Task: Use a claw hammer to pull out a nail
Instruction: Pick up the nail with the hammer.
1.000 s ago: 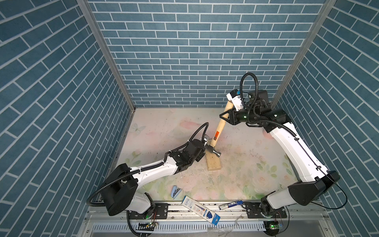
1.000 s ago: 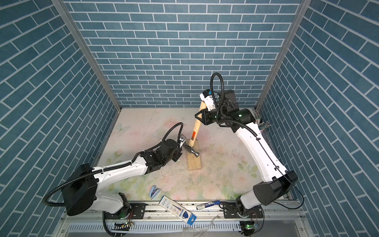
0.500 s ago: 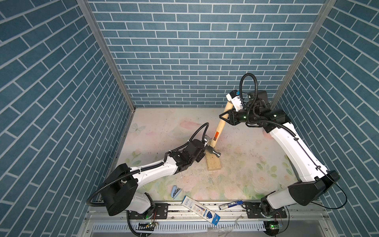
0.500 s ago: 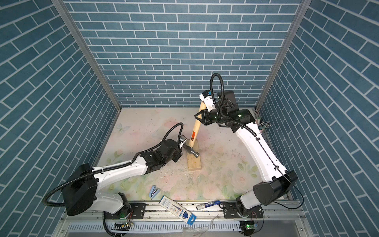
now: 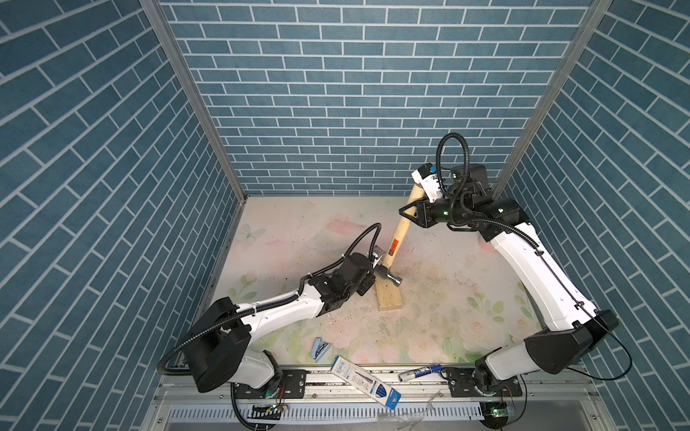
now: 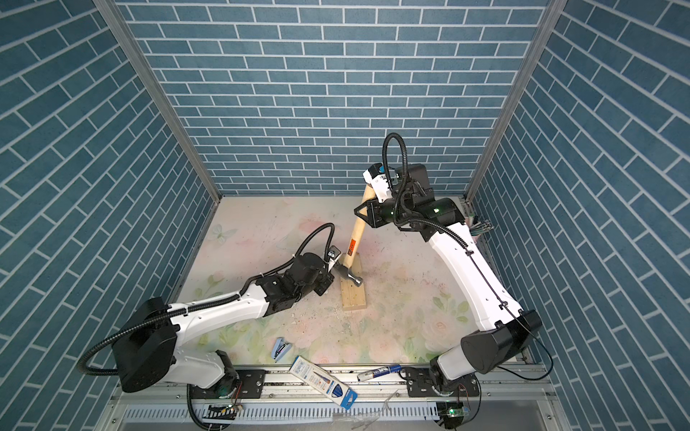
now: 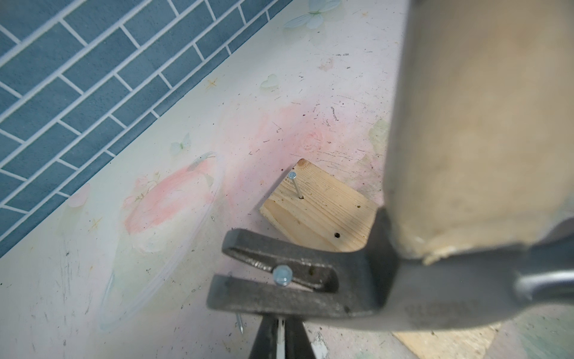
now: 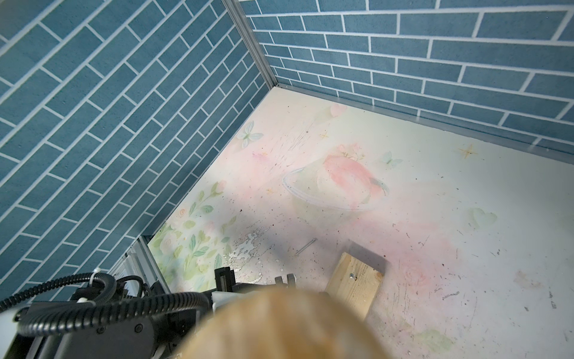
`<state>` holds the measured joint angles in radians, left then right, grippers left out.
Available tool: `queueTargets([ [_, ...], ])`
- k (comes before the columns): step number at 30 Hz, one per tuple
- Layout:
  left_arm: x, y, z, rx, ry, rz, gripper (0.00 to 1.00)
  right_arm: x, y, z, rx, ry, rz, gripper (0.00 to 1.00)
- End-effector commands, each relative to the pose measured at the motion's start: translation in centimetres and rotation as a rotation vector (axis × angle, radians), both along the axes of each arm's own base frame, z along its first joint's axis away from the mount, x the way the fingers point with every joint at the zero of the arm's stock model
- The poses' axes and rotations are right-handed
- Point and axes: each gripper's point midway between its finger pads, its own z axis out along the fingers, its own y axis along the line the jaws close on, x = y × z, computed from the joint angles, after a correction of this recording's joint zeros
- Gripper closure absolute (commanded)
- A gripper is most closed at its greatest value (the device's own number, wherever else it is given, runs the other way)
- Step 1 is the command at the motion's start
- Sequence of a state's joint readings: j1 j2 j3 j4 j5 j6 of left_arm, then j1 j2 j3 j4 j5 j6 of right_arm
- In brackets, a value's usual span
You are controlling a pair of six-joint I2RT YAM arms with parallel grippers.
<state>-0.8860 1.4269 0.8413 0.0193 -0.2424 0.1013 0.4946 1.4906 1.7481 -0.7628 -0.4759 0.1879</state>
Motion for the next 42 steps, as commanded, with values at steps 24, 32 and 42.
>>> queueTargets([
  [24, -0.4, -1.6, 2.5, -0.053, -0.037, -0.079, 1.0, -0.4, 1.5, 2.7, 0.139, 0.003, 0.047, 1.0],
  [32, -1.1, -2.4, 2.8, -0.094, -0.019, -0.134, 1.0, -0.2, 2.0, 2.4, 0.155, 0.023, 0.062, 1.0],
  [42, -0.6, -1.5, 1.4, -0.044, -0.024, -0.088, 0.89, -0.4, 1.7, 4.0, 0.16, -0.01, 0.06, 1.0],
])
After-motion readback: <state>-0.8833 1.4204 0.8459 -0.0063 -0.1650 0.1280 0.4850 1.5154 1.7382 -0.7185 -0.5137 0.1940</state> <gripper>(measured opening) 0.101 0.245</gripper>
